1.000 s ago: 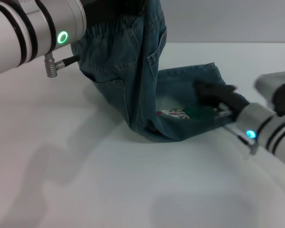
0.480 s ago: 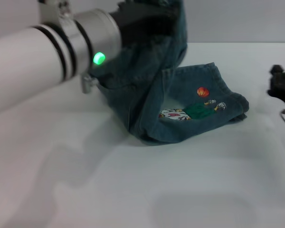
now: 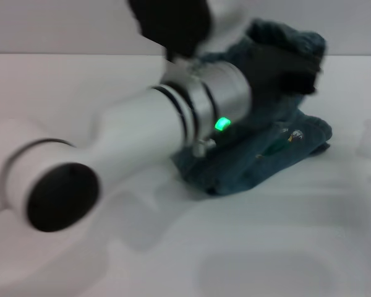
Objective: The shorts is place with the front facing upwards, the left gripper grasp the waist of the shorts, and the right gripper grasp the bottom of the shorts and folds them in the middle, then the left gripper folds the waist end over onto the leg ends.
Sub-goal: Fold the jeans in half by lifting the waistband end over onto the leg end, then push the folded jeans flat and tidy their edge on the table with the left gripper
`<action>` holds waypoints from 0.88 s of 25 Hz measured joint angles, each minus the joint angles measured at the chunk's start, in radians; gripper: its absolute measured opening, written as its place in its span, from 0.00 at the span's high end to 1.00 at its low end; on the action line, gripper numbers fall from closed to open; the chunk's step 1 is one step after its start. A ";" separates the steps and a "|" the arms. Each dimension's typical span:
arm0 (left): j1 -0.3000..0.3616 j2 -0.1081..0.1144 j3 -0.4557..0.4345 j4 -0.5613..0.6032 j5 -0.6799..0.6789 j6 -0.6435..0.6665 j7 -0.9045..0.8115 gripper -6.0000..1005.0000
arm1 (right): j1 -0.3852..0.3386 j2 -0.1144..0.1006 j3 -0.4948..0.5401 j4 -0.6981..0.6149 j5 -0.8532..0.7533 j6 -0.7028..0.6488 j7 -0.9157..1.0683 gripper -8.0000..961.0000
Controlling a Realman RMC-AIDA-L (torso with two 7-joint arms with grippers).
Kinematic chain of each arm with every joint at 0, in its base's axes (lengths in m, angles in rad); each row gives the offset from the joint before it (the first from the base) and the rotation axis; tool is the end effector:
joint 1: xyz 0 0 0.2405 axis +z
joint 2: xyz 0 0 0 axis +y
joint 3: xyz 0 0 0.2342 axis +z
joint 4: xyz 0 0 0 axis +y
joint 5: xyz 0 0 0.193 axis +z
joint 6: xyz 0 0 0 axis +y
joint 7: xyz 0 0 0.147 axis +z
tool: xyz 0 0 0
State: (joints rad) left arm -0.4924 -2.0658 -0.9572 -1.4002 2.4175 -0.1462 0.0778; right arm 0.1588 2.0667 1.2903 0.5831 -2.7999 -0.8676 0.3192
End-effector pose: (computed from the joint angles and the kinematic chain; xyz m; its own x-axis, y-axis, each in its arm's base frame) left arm -0.0298 0.3136 -0.0834 0.7172 0.2615 0.6460 0.5753 -0.7453 -0.3370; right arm 0.3074 0.2999 0.0140 0.5460 -0.0496 -0.8363 -0.8368 -0.0803 -0.5415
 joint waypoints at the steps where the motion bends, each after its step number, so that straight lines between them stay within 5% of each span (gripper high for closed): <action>1: 0.000 0.000 0.000 0.000 0.000 0.000 0.000 0.83 | -0.001 0.001 -0.001 0.003 -0.015 0.000 0.000 0.99; 3: -0.061 -0.004 0.052 0.072 -0.007 0.055 -0.011 0.83 | -0.001 0.001 -0.001 0.006 -0.041 -0.001 0.003 0.99; 9: -0.080 -0.002 0.076 0.094 -0.009 0.107 -0.009 0.81 | -0.004 0.001 -0.004 0.012 -0.067 0.002 0.010 0.99; 22: -0.021 0.006 0.069 0.062 0.003 0.106 0.004 0.30 | -0.025 0.002 -0.033 0.014 -0.073 -0.055 0.005 0.99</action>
State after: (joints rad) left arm -0.5132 -2.0593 -0.8880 -1.3383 2.4208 -0.0406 0.0814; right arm 0.1337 2.0690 1.2571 0.5975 -2.8724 -0.9226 0.3242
